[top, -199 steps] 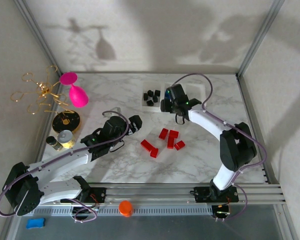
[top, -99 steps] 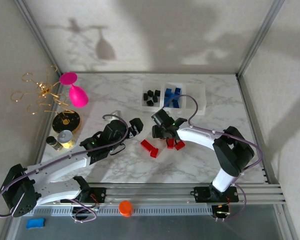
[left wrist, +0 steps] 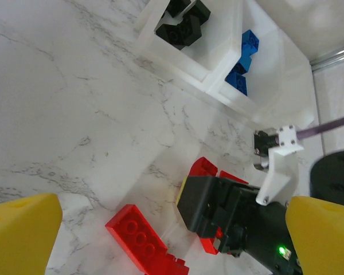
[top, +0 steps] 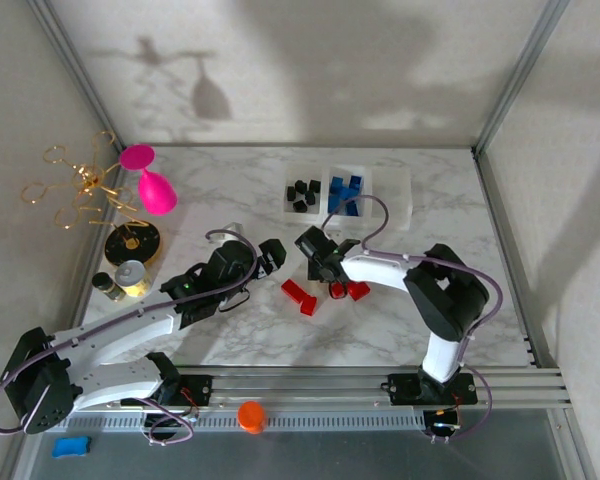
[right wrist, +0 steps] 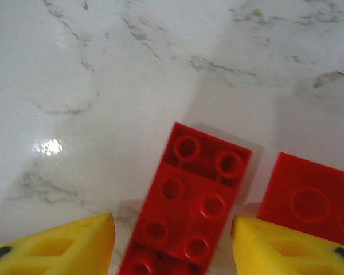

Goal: Sort the legos into containers by color
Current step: Pick up the lego from the center of the table, then place the lego in the container.

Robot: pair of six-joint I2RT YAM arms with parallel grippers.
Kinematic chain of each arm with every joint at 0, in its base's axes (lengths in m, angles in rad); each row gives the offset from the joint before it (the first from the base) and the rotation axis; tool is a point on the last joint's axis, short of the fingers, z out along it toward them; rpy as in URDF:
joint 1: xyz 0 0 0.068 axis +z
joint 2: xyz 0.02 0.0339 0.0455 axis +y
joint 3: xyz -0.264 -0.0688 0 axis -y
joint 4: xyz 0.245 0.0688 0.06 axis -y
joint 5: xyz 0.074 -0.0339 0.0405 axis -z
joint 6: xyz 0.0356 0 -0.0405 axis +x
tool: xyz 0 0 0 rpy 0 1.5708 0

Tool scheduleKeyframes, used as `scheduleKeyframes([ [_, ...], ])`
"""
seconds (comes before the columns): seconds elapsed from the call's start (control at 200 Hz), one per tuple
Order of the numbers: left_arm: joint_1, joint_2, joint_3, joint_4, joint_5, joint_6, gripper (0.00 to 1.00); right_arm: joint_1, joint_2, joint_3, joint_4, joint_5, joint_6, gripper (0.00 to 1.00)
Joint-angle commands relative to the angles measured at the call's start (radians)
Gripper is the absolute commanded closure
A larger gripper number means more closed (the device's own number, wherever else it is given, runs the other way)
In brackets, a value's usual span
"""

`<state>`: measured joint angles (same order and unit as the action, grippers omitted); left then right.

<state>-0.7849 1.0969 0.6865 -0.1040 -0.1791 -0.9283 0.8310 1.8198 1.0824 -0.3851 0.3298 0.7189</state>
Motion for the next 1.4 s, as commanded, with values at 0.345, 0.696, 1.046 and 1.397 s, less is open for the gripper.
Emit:
scheduleKeyframes([
  [0.345,-0.001,0.037,0.055,-0.051,-0.041,0.011,0.0,-0.058,0.085,0.06,0.054,-0.085,-0.123,0.6],
  [0.696,-0.013,0.055,0.05,0.002,-0.028,0.031,0.0,-0.078,0.016,0.028,0.105,-0.079,-0.185,0.75],
  [1.046,-0.071,0.044,0.035,0.071,-0.076,-0.001,0.0,-0.186,-0.117,0.054,0.11,-0.072,-0.244,0.78],
  [1.397,-0.156,0.144,0.093,0.165,-0.124,0.033,0.0,-0.401,-0.203,0.065,0.128,-0.098,-0.315,0.77],
])
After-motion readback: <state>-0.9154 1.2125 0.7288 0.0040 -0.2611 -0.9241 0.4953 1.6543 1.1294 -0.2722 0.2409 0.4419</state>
